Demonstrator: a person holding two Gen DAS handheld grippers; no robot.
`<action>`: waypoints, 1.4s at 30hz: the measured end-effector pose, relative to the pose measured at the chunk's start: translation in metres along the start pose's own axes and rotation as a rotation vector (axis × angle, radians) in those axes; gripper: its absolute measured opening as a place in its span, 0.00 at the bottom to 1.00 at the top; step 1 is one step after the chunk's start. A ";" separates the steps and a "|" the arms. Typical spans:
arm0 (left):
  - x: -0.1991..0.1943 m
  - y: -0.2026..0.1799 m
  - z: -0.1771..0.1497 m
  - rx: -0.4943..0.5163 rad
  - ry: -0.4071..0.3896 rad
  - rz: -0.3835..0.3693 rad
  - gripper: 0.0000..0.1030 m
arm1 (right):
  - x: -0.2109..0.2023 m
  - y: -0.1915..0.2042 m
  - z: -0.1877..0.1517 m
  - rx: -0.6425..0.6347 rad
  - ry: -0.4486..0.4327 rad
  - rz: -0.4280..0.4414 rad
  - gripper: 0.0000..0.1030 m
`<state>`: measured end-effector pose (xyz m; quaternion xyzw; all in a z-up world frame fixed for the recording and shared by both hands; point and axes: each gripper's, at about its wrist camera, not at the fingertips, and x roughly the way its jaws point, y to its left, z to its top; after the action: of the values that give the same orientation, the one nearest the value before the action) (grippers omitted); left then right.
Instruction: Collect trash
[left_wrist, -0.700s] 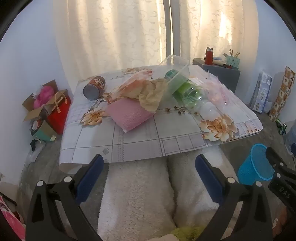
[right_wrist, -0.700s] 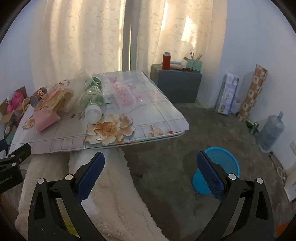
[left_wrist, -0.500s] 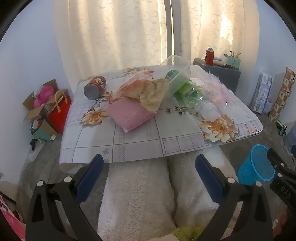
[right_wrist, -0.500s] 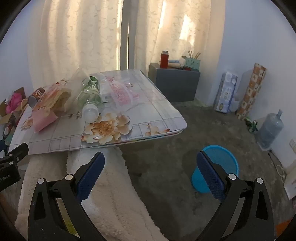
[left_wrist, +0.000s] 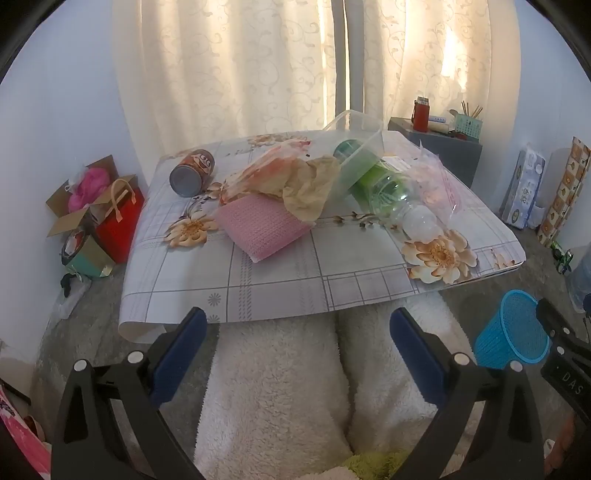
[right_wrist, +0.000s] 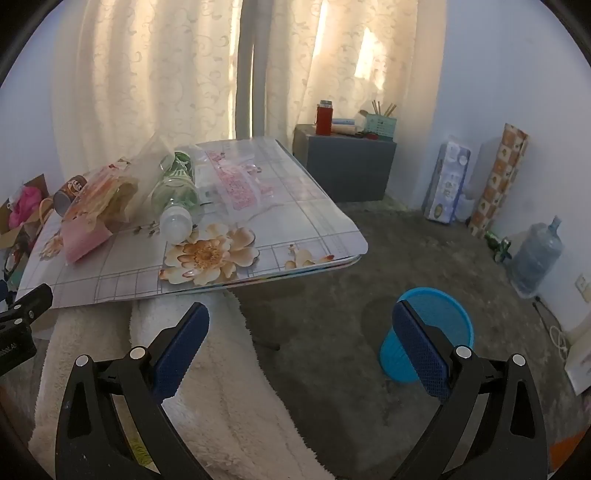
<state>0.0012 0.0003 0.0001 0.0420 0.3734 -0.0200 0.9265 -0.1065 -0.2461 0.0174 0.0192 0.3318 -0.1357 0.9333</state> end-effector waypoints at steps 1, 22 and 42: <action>0.000 0.000 0.000 0.000 0.000 0.000 0.95 | 0.000 0.001 0.000 0.000 0.001 -0.001 0.92; -0.002 0.003 0.000 -0.006 -0.002 0.001 0.94 | 0.001 0.001 0.002 0.001 0.002 -0.001 0.92; -0.002 0.004 0.000 -0.004 -0.002 -0.001 0.94 | 0.000 0.004 0.002 -0.001 0.000 0.002 0.92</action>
<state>-0.0002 0.0042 0.0015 0.0397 0.3727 -0.0197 0.9269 -0.1038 -0.2426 0.0189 0.0192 0.3320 -0.1347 0.9334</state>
